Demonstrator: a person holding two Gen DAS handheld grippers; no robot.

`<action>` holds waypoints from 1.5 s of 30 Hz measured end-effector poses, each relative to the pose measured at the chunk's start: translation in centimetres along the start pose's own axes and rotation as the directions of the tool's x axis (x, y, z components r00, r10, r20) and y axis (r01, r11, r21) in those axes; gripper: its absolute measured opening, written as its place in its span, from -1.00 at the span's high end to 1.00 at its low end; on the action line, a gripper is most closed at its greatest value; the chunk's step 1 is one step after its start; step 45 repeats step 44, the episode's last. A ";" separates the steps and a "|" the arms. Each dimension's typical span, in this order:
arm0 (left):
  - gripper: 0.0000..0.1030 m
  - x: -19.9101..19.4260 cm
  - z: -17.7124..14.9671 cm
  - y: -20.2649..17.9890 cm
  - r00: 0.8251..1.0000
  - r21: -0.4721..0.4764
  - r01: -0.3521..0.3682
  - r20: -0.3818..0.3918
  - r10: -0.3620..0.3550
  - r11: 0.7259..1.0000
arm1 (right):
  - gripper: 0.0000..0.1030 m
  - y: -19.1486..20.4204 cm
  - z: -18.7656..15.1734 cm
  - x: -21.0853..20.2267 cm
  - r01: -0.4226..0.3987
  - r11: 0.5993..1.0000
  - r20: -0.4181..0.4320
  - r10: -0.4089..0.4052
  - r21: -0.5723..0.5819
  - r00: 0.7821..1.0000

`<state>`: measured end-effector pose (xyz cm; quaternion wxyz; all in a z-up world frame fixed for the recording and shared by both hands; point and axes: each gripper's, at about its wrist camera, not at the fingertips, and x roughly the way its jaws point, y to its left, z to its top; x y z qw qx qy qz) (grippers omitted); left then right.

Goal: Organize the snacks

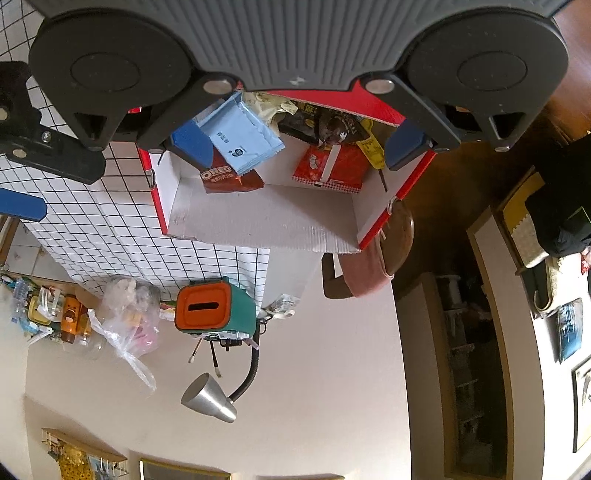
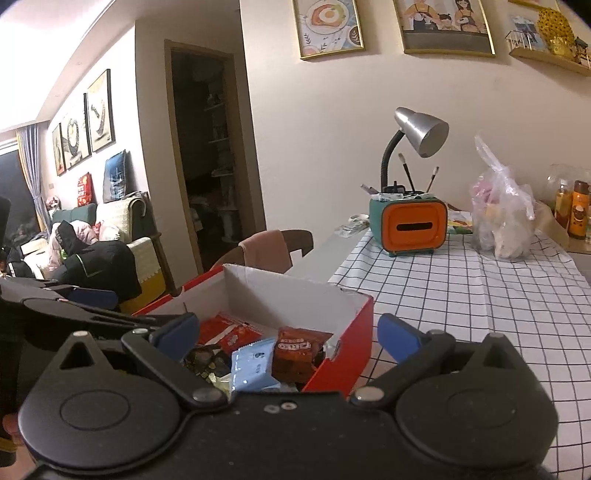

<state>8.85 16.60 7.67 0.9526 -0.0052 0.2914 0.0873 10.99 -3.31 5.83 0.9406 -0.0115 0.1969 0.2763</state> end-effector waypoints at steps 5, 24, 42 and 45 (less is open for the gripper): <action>-0.94 -0.2 -0.1 0.1 1.000 0.003 0.009 -0.006 -0.009 1.000 | -1.00 0.0 0.1 -0.1 0.014 1.000 -0.002 -0.014 0.014 1.000; -0.94 -1.0 -0.7 0.7 1.000 0.010 0.015 0.005 -0.015 1.000 | -1.00 1.3 -0.1 0.0 0.020 1.000 -0.031 -0.020 0.015 0.999; -0.94 -1.1 -1.7 1.6 1.000 0.004 0.020 -0.011 -0.020 1.000 | -1.00 2.2 -0.2 0.3 -0.015 0.999 -0.064 0.017 0.036 0.998; -0.94 -1.1 -1.7 1.5 1.000 0.003 0.024 -0.015 -0.024 1.000 | -1.00 2.1 -0.4 0.1 -0.015 0.999 -0.064 0.018 0.045 0.998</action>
